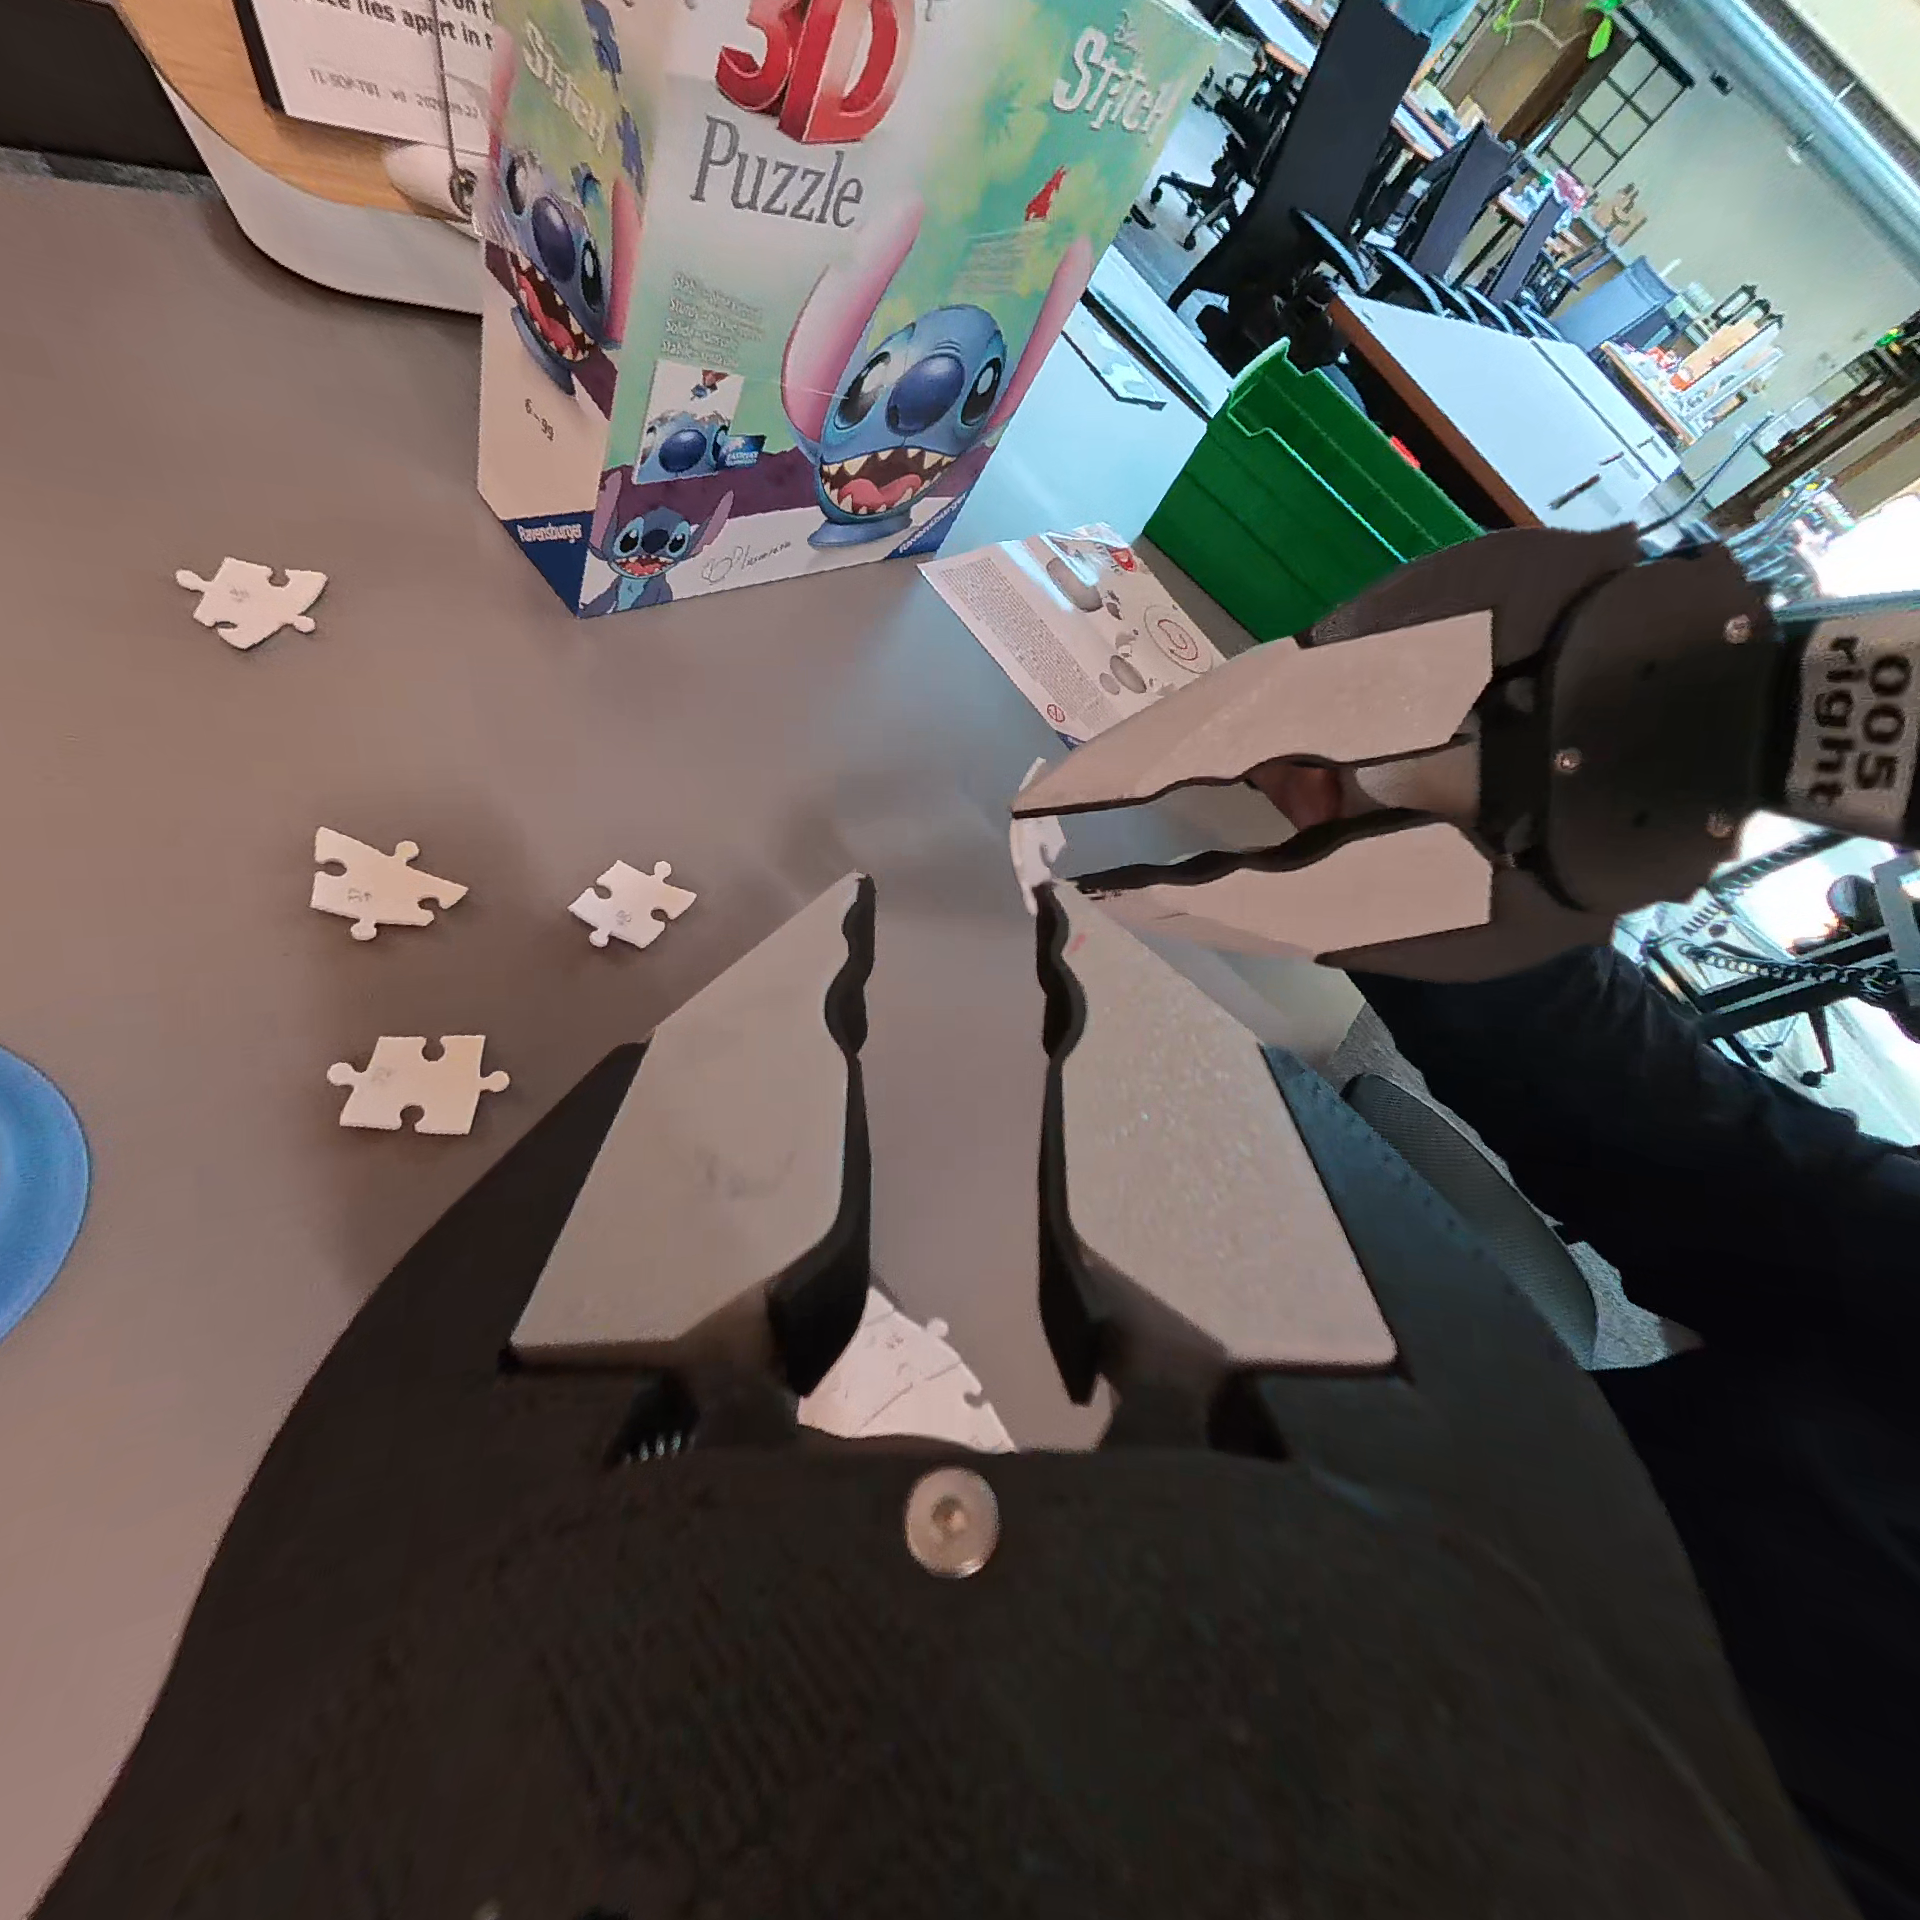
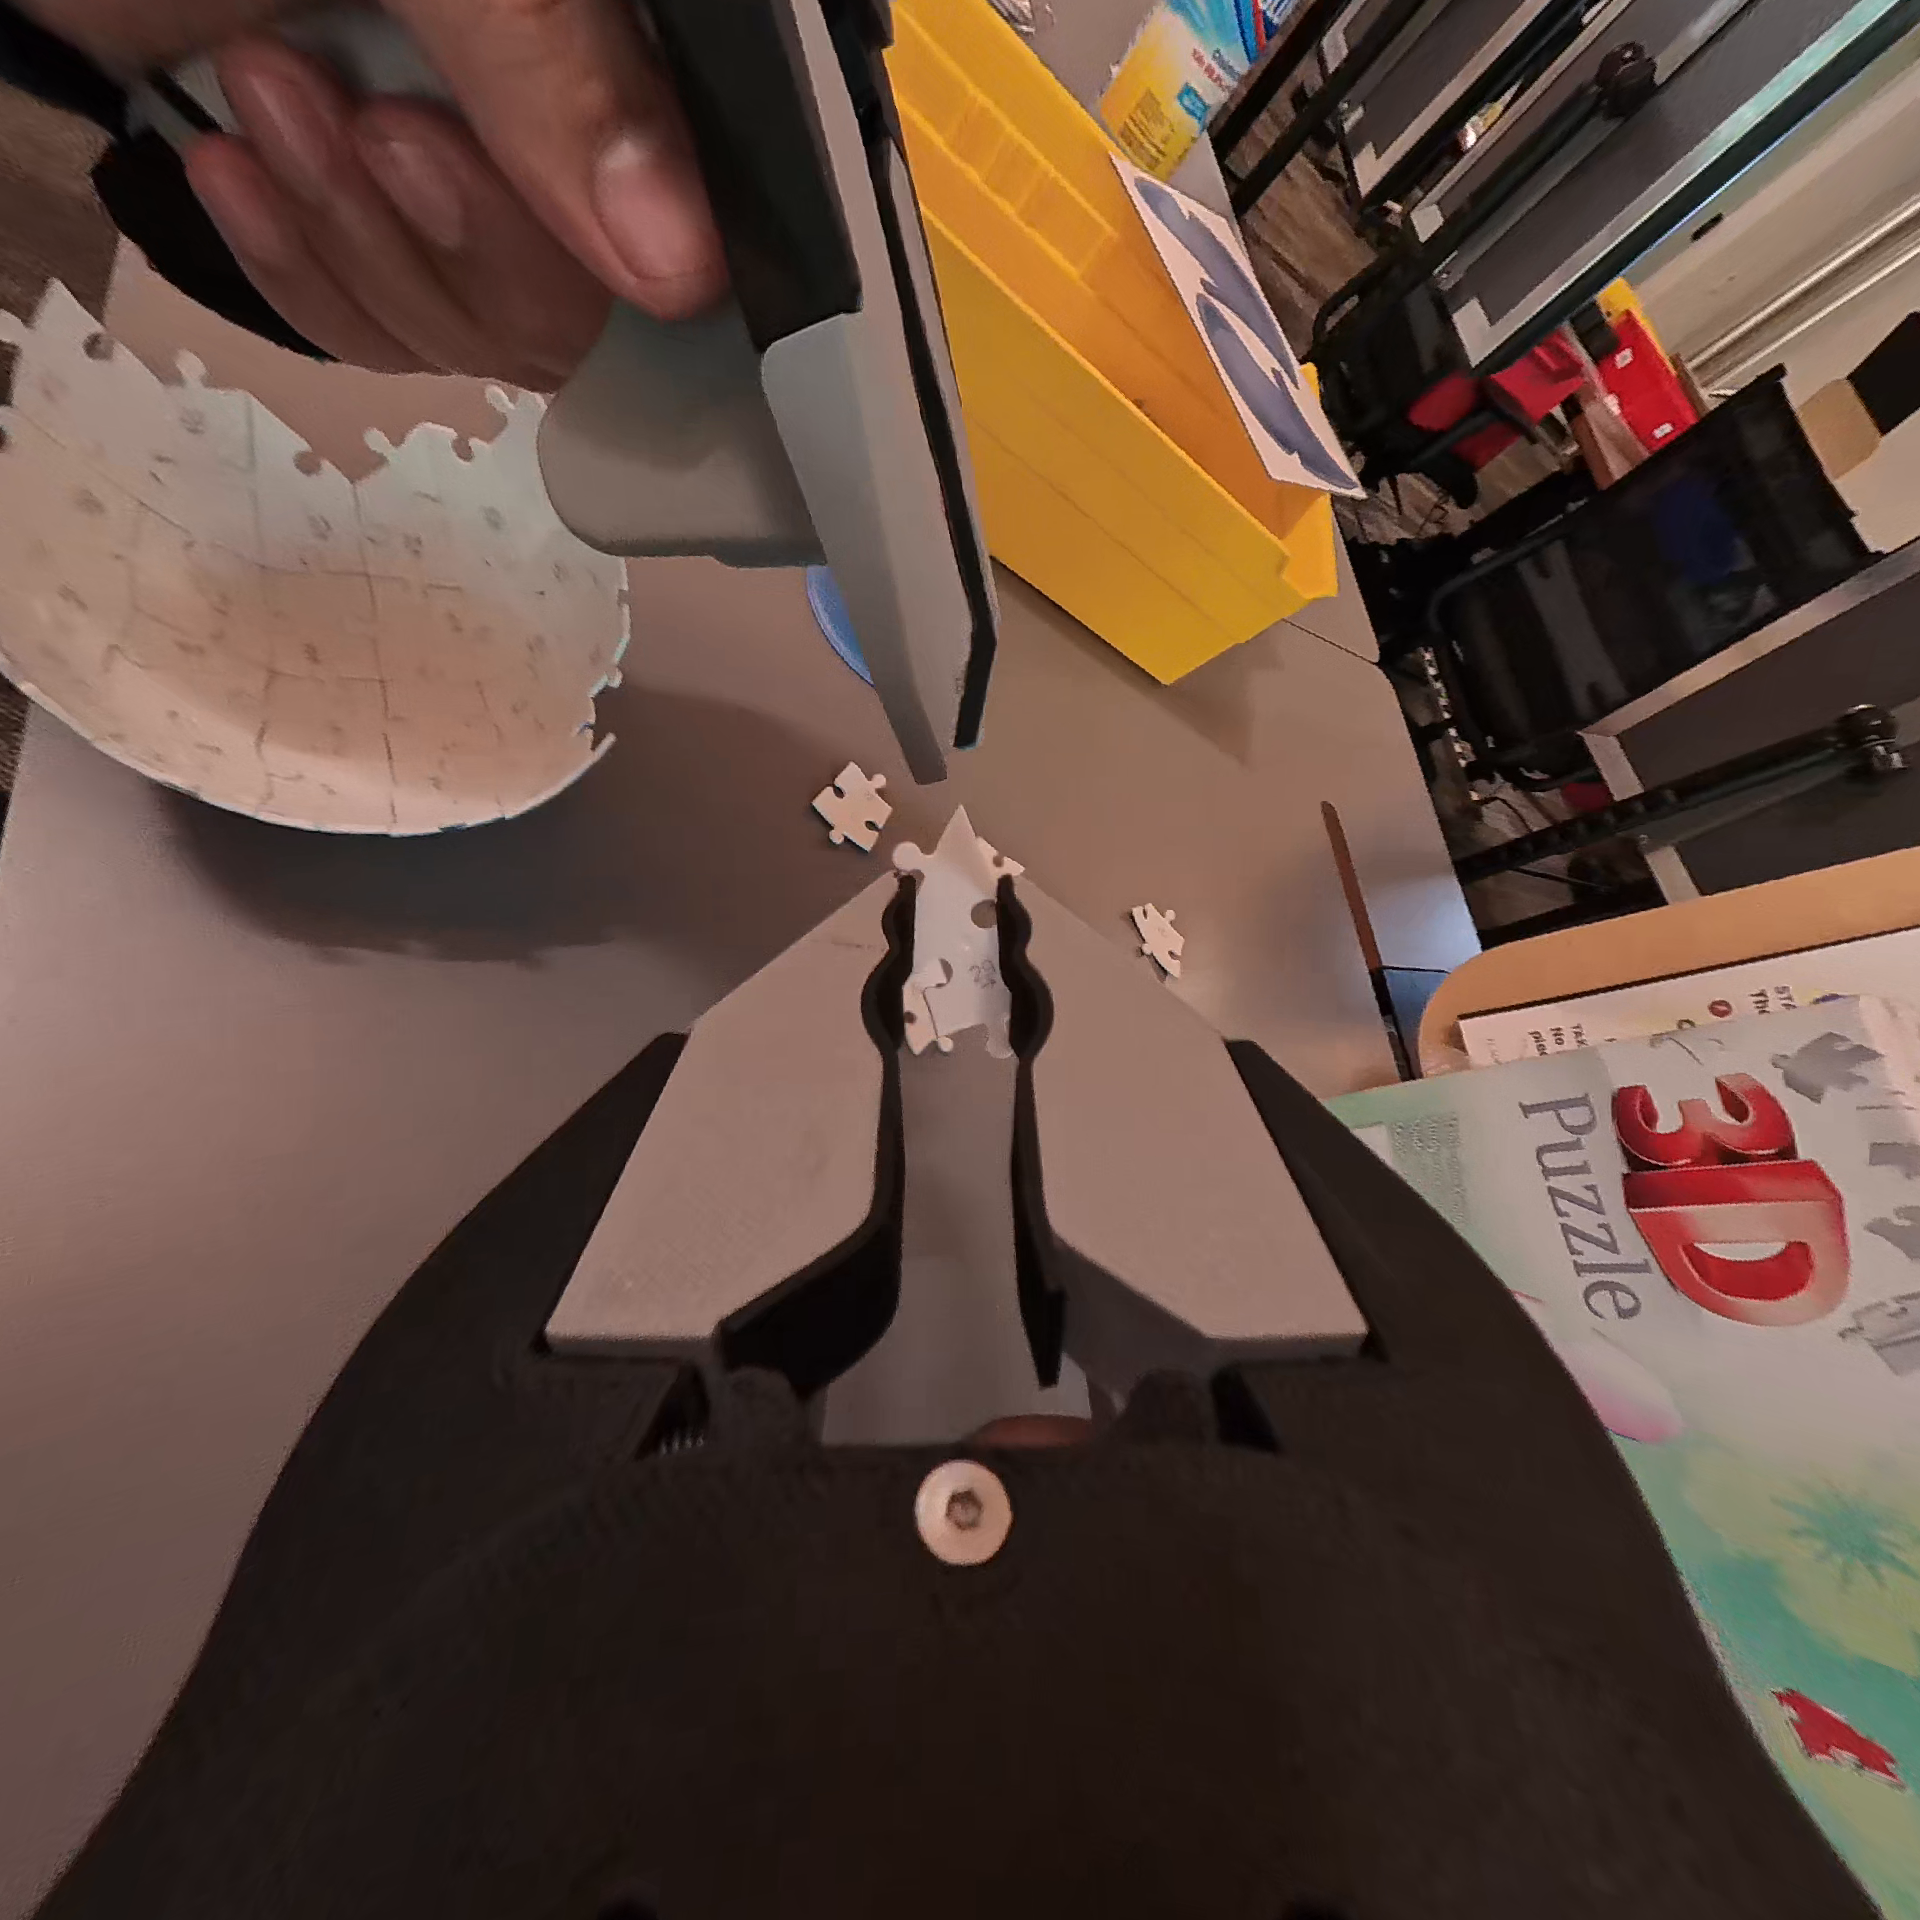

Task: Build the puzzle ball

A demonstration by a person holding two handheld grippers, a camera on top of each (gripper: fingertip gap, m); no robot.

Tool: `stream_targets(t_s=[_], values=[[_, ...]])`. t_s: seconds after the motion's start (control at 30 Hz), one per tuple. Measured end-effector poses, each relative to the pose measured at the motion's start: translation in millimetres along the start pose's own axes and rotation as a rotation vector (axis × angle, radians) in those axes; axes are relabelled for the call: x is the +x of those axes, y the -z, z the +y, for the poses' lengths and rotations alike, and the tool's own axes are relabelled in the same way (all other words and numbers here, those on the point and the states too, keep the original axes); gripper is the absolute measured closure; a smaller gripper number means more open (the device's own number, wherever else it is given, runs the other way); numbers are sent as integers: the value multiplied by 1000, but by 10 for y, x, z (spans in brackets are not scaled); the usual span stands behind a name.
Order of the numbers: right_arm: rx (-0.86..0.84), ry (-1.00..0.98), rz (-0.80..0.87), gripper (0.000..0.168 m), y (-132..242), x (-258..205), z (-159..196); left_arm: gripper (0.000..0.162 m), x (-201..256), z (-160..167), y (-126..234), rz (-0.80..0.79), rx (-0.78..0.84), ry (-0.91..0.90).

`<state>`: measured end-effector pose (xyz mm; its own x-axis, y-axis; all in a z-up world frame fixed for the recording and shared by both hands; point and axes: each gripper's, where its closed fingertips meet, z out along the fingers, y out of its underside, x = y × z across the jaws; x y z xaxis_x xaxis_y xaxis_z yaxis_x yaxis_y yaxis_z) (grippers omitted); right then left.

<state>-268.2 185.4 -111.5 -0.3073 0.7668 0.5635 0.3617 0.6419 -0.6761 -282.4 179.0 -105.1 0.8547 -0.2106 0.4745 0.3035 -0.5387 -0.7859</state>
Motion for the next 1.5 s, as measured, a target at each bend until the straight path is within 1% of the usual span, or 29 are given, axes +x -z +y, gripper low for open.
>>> stream_targets(t_s=[0.2,0.27,0.3,0.33,0.47,0.6,0.73,0.8,0.9,0.93,0.97,1.07,1.17,1.23,1.3,1.5], values=[[-15,26,36,156,-7,-13,46,134,39,55,-154,24,-27,15],[-20,39,47,156,-4,-27,55,144,52,33,-187,32,-17,12],[-20,42,56,156,1,-30,54,160,75,20,-198,50,-11,10],[-22,45,67,156,8,-28,56,162,86,12,-206,59,-7,11],[-26,29,56,156,-6,-72,115,162,92,55,-242,53,-41,-26],[-11,-28,7,156,-30,-129,186,162,120,88,-231,41,-116,-96],[2,-66,9,157,-51,-97,217,162,133,84,-230,21,-175,-137],[-3,-38,48,157,-49,-66,232,162,57,19,-211,-6,-147,-111],[1,2,94,157,-24,-53,222,162,-27,10,-187,14,-125,-16],[4,13,107,157,-16,-49,213,162,-44,32,-193,26,-124,9],[8,23,124,157,-7,-38,204,156,-47,64,-207,40,-129,31],[30,39,153,157,15,-23,163,152,17,150,-263,96,-146,70],[34,46,161,157,19,-35,164,150,116,137,-302,162,-131,105],[34,54,171,157,28,-37,176,152,131,137,-321,171,-135,110],[41,51,181,157,48,-35,181,161,116,143,-344,156,-138,98],[82,18,182,157,114,-43,174,161,219,109,-404,220,-124,134]])
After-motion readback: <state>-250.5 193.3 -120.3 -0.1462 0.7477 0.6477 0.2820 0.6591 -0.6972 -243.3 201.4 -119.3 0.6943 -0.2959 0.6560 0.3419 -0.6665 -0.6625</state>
